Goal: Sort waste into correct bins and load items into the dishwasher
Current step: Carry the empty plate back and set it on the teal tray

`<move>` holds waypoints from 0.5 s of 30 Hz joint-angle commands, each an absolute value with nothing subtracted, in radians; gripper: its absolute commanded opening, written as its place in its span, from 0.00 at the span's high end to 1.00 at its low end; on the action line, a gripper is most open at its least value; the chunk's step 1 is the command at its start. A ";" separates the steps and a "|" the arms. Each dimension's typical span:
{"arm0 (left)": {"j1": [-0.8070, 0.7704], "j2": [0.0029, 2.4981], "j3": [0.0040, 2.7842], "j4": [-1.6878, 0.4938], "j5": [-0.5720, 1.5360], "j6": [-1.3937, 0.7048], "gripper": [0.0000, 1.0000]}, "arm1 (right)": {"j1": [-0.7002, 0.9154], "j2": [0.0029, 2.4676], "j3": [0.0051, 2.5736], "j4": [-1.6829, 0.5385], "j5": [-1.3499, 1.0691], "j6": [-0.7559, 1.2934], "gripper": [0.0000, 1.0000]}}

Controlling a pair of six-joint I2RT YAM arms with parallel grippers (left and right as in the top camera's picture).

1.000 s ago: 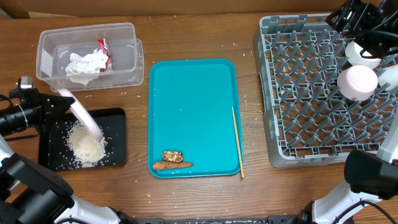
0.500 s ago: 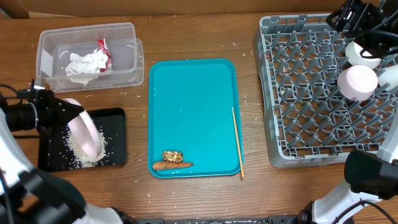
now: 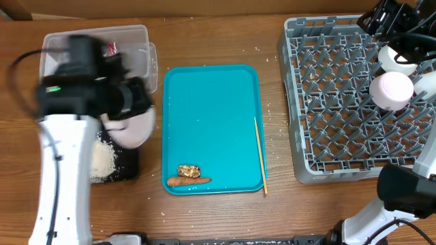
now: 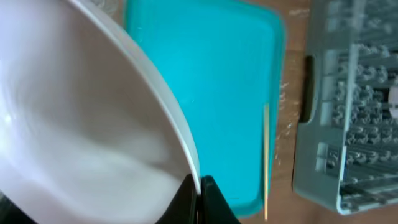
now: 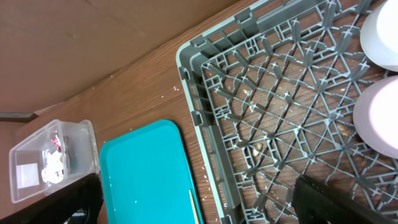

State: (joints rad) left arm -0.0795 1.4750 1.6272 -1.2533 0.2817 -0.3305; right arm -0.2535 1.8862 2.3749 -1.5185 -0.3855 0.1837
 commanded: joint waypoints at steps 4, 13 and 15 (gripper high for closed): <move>-0.439 1.566 1.633 -1.079 -0.038 -0.384 0.96 | -0.253 1.876 2.389 -1.515 -0.382 0.187 0.00; -0.636 1.797 1.633 -0.946 -0.307 -0.309 0.96 | -0.253 1.876 2.389 -1.515 -0.382 0.187 0.00; -0.636 1.882 1.633 -0.933 -0.295 -0.310 0.96 | -0.253 1.876 2.389 -1.515 -0.382 0.187 0.00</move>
